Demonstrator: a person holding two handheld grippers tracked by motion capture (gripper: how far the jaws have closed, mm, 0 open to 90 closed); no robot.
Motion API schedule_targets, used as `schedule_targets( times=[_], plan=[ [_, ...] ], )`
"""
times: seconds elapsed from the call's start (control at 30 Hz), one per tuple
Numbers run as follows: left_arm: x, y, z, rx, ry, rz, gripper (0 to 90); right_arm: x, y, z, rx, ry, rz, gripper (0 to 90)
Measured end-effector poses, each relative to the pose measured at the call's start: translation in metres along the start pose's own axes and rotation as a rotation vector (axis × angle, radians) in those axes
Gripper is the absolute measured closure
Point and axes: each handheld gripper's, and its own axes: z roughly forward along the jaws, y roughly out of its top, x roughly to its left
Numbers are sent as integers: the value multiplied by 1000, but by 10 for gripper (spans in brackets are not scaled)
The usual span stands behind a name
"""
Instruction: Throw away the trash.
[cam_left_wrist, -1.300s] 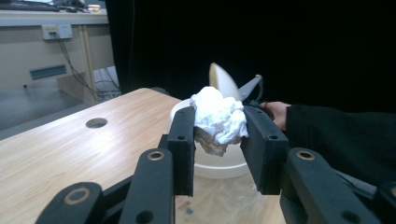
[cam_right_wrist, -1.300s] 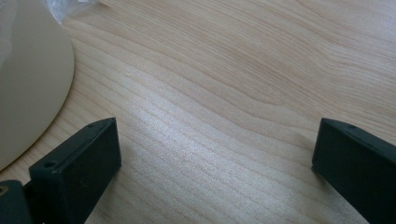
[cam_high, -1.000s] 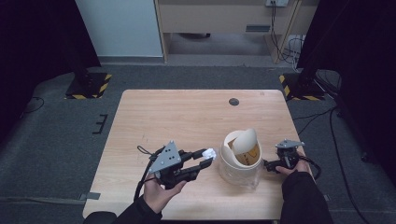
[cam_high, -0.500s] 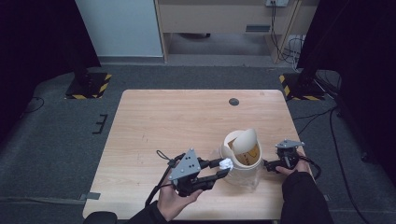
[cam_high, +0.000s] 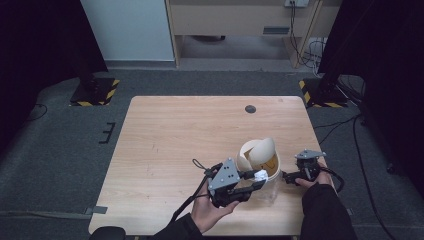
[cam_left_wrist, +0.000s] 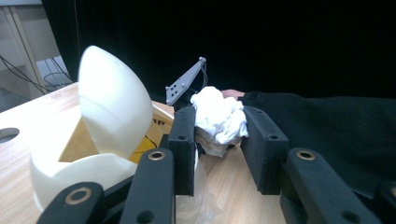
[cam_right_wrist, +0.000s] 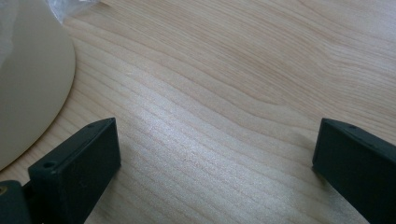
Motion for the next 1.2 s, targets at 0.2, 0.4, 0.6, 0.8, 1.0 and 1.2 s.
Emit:
schedule_targets(
  times=[0.2,0.4,0.6,0.8,1.0,1.2],
  plan=[
    [0,-1,11,8,12,0,658,0,0,0,1,0,0,11],
    [2,-5,22,16,27,-8,657,0,0,0,1,2,0,11],
    [2,-9,33,30,36,-12,657,0,0,0,1,3,0,11],
    [2,-12,42,45,70,-5,657,0,0,-1,2,4,3,11],
    [2,-12,47,53,101,-12,657,0,0,-1,2,4,2,11],
    [1,-13,53,69,136,-16,655,0,0,-1,3,4,2,11]
  ],
)
